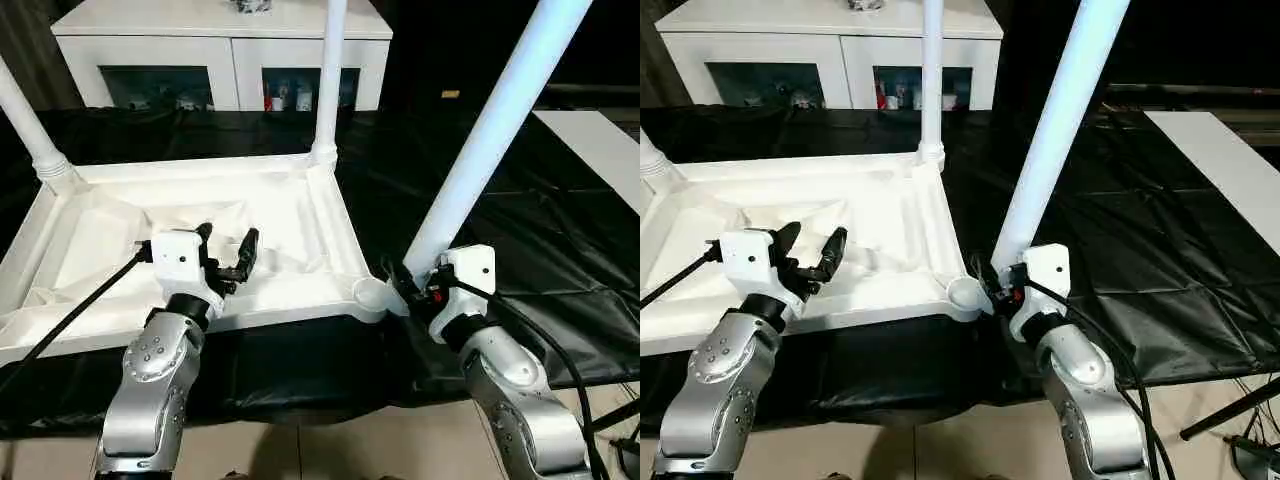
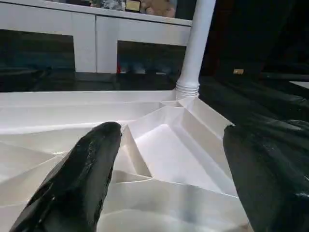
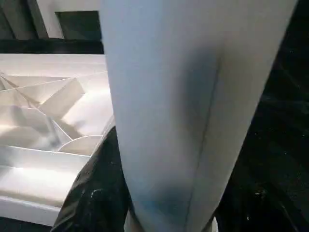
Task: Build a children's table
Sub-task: Insert table leg to table base
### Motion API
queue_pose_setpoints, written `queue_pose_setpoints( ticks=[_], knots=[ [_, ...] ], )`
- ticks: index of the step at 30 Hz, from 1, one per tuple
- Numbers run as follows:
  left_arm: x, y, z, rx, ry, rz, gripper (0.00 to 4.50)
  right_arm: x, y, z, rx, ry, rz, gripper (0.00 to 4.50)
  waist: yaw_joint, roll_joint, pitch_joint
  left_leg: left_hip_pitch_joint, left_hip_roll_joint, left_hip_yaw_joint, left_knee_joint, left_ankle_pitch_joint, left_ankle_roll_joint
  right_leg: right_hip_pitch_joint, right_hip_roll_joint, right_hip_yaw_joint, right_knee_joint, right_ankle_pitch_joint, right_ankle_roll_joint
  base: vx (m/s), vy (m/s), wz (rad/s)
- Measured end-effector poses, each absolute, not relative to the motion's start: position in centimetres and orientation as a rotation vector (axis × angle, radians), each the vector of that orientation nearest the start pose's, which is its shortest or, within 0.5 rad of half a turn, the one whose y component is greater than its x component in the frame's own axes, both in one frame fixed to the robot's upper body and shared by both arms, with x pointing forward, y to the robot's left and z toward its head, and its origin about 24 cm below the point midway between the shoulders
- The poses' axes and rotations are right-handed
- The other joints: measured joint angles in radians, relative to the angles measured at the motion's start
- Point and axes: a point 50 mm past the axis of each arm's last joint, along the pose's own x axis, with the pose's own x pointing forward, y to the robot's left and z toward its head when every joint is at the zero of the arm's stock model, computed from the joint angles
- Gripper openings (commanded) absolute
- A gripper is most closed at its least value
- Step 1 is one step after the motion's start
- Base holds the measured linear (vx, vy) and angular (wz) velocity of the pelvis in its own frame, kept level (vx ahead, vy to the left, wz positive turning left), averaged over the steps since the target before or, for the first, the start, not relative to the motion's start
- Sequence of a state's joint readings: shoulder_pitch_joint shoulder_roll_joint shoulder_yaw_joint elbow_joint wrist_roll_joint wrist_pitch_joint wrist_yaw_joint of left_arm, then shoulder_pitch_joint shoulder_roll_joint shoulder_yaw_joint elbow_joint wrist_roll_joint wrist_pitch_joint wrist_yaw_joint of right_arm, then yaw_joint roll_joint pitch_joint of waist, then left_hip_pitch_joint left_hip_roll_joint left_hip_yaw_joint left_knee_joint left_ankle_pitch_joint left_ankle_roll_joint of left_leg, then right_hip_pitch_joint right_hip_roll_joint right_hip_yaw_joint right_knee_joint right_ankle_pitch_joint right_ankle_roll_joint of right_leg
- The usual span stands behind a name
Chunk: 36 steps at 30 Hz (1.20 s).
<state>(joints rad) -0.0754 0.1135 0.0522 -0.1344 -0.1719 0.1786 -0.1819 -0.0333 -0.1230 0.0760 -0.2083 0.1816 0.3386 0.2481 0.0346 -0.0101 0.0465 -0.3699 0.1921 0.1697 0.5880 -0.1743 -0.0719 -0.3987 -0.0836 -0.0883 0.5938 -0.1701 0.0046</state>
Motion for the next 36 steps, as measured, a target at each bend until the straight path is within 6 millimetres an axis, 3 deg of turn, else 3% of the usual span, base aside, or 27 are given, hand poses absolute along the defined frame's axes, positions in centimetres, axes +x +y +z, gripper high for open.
queue_pose_setpoints(
  ticks=[36],
  knots=[
    [26.65, 16.46, 7.81, -0.055, -0.039, -0.177, 3.81, 25.39, -13.16, 6.61, 0.059, 0.106, 0.374, 1.86, 0.0, 0.0, 0.0, 0.0, 0.0, 0.0, 0.0, 0.0, 0.0, 0.0, 0.0, 0.0, 0.0, 0.0, 0.0, 0.0, 0.0, 0.0]
  ],
)
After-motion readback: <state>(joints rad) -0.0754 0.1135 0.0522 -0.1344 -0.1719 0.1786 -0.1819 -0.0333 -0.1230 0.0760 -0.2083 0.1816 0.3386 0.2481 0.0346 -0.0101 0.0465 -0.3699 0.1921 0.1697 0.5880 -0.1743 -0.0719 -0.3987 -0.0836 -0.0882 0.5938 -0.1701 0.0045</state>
